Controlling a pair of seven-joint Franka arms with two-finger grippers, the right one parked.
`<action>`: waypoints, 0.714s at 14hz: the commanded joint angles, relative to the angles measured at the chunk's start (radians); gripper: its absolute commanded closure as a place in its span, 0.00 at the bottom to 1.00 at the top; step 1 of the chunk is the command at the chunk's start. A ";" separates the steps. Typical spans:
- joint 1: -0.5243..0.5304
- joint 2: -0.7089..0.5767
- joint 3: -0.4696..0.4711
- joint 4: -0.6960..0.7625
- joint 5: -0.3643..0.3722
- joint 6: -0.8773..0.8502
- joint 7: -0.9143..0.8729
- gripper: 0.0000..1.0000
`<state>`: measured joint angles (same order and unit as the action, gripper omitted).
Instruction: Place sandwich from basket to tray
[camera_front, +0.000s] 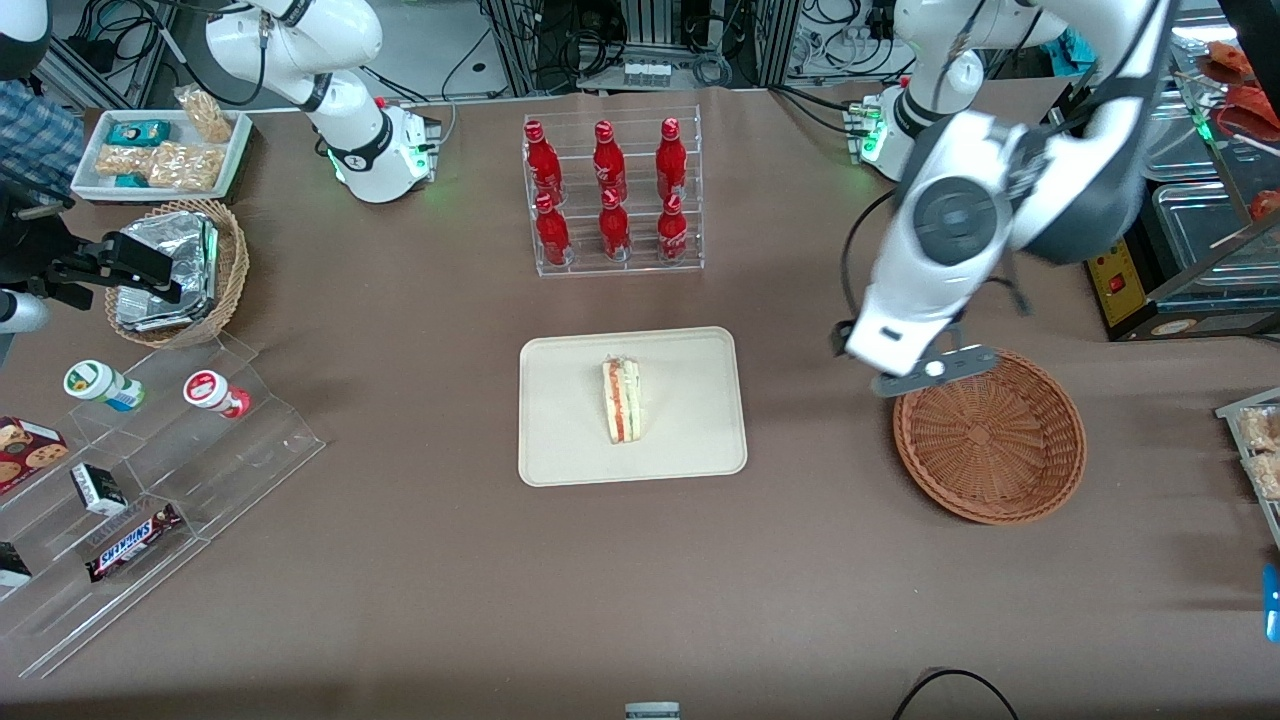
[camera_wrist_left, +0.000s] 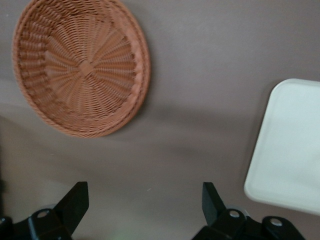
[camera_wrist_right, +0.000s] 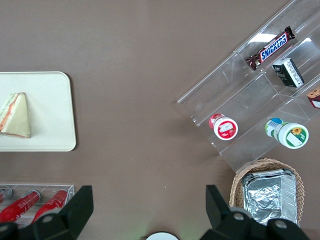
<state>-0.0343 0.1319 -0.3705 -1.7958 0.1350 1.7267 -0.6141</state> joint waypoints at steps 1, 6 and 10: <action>0.002 -0.115 0.080 -0.045 -0.060 -0.062 0.195 0.00; -0.036 -0.181 0.261 0.021 -0.098 -0.156 0.494 0.00; -0.052 -0.204 0.370 0.091 -0.104 -0.214 0.623 0.00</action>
<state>-0.0617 -0.0606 -0.0453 -1.7451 0.0506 1.5518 -0.0340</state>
